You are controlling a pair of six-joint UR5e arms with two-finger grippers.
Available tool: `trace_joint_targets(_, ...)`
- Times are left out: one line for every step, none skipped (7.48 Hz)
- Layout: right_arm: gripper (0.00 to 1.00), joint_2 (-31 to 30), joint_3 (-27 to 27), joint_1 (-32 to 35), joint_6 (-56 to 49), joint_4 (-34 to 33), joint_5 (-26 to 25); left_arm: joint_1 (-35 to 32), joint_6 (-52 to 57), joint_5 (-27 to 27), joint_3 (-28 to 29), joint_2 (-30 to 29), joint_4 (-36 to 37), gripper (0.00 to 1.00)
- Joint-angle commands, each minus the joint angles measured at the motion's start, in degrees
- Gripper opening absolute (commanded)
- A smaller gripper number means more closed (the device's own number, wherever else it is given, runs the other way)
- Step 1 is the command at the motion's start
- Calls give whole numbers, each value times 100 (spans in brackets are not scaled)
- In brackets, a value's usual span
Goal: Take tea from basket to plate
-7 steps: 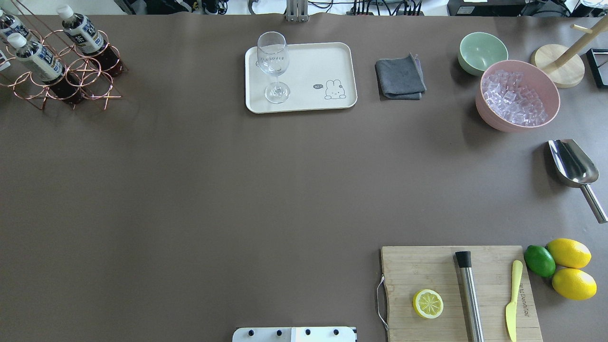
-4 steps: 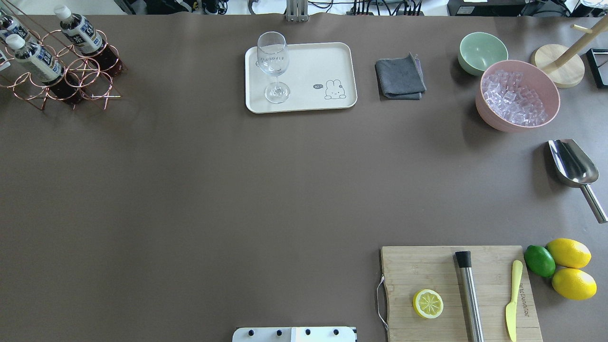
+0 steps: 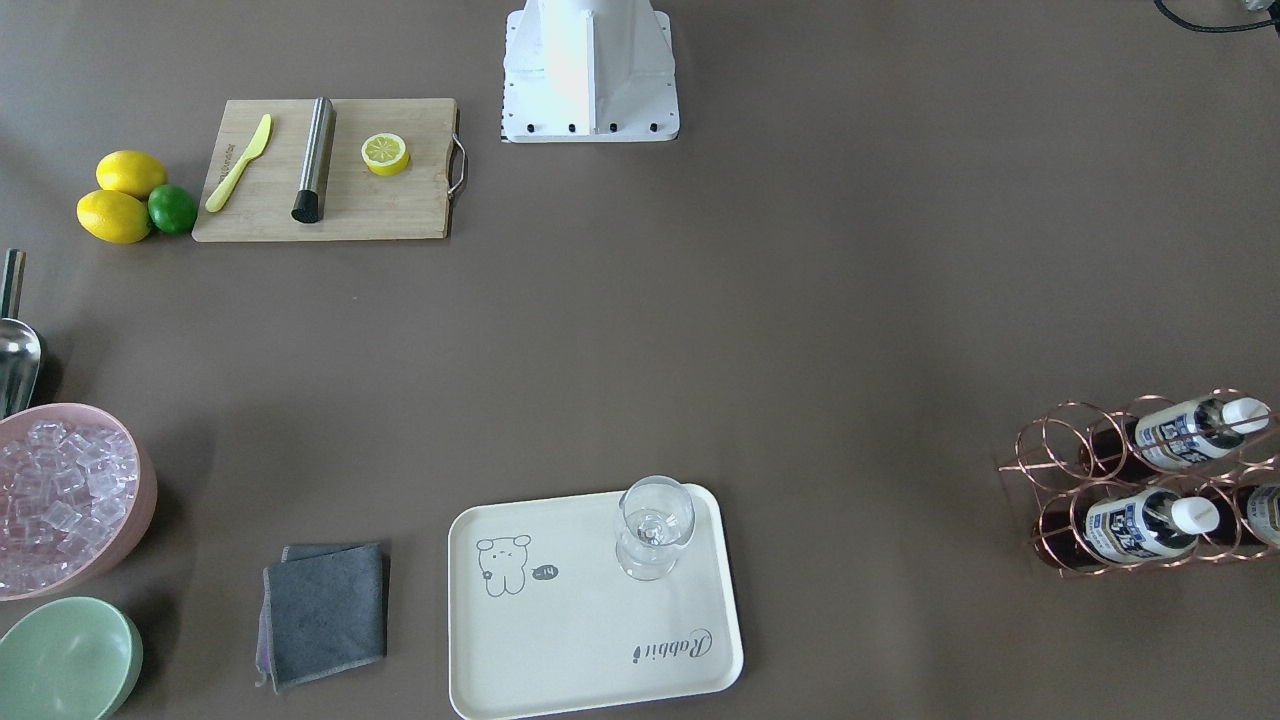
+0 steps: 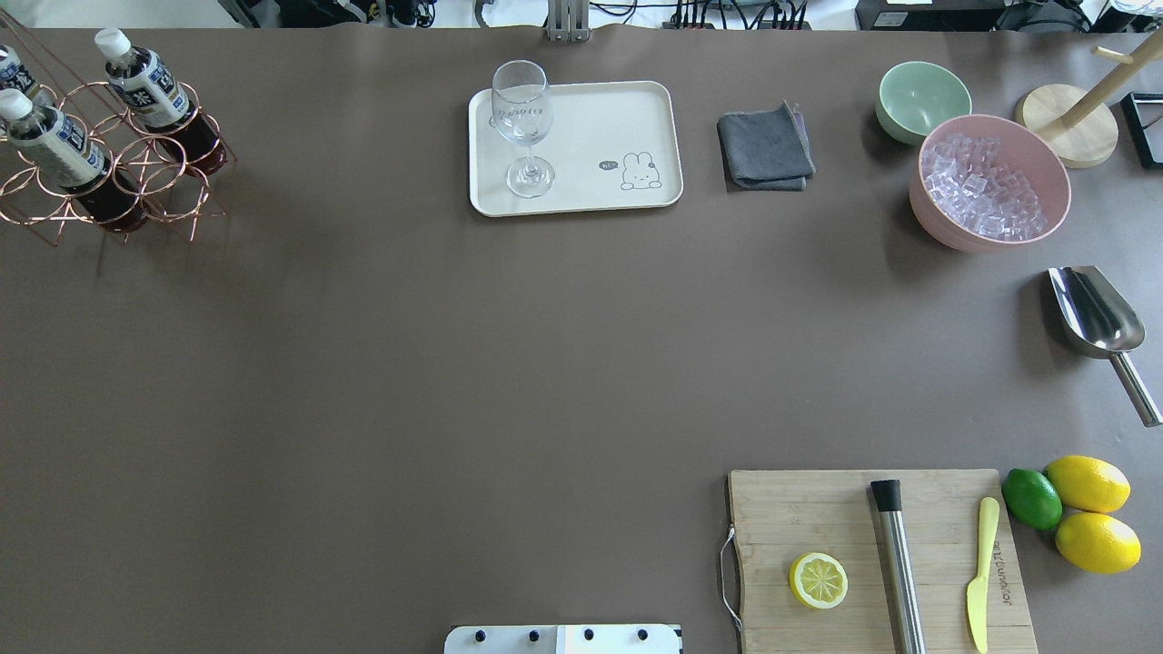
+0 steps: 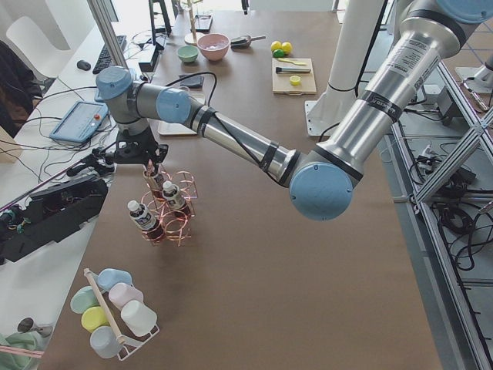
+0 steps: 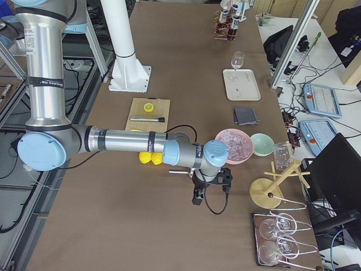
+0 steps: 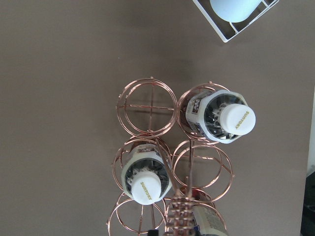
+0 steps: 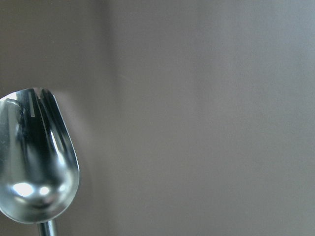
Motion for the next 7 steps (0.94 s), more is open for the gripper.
trace_joint_targets(100, 0, -15, 0, -14, 0, -5, 51, -34, -19, -1958, -176, 2230, 0)
trace_joint_targets(100, -9, -24, 0, -22, -9, -5, 95, -70, -184, -2653, -387, 3075, 0)
trace_joint_targets(100, -9, -42, 0, -23, 0, -5, 112, -314, -525, -3043, -702, 3362, 0)
trace_joint_targets(100, -9, -68, 0, -31, 0, -5, 409, -1238, -581, -3655, -757, 3365, 0)
trace_joint_targets(100, -9, -68, 0, -40, 0, -5, 1012, -2144, -599, -4044, -828, 3139, 0)
trace_joint_targets(100, -9, -103, 0, -40, 0, -5, 1540, -3154, -556, -4083, -837, 2397, 0)
trace_joint_targets(100, -9, -103, 0, -40, 0, -5, 2059, -3825, -451, -3970, -828, 1780, 0)
